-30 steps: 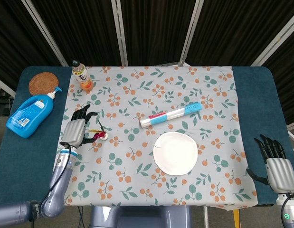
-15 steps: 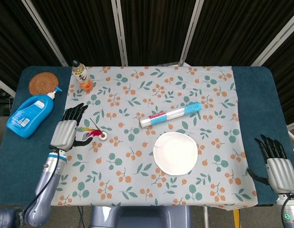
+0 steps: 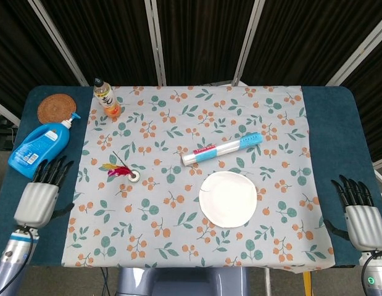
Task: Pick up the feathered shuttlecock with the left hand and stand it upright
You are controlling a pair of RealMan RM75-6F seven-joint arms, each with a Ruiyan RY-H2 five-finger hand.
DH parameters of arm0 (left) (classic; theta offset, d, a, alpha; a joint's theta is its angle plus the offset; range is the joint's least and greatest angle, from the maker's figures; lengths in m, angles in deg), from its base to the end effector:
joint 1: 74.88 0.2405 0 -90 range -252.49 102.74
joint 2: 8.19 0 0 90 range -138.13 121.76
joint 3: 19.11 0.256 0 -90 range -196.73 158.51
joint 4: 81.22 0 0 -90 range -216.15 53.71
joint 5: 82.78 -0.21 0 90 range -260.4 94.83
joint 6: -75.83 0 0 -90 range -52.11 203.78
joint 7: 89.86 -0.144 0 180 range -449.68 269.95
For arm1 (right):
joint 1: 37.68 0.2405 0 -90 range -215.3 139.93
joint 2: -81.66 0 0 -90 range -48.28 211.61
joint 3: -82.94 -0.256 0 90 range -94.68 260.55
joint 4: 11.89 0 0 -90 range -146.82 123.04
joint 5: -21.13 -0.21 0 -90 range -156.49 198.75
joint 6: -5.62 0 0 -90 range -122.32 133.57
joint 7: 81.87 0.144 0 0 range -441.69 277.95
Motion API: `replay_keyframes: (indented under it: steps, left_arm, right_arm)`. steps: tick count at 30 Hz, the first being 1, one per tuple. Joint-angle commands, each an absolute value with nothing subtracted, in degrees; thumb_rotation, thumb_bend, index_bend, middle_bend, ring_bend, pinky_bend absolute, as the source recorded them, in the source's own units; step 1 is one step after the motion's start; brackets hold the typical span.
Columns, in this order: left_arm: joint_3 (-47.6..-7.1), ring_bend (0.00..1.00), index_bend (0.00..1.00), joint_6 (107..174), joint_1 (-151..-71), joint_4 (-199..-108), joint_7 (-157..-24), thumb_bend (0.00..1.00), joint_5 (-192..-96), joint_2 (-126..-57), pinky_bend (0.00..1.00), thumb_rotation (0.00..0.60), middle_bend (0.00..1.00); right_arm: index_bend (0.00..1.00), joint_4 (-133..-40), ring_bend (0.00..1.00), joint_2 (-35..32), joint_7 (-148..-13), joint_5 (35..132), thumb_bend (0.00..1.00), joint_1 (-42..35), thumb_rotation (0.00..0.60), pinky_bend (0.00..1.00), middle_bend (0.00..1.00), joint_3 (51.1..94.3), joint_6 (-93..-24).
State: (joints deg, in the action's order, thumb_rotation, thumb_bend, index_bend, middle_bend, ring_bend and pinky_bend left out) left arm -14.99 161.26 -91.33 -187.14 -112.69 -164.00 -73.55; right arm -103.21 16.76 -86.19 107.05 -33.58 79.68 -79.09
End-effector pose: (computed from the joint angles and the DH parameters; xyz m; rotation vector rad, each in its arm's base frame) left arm -0.2444 0.2033 0.1229 -1.5780 -0.7792 -0.8174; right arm -0.3156 -0.1785 0.1566 1.4010 -0.8512 0.8383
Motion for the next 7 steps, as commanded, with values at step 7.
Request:
replay_keyframes:
  steps: [7]
  left_arm:
    - [-11.31, 0.0, 0.0, 165.95, -85.01, -182.09, -111.51, 0.19, -168.48, -70.63, 0.0, 0.6, 0.0]
  right_arm:
    - [0.08, -103.78, 0.0, 16.44, -87.59, 106.12, 0.11, -33.33, 0.6, 0.0, 0.0, 79.35, -78.46]
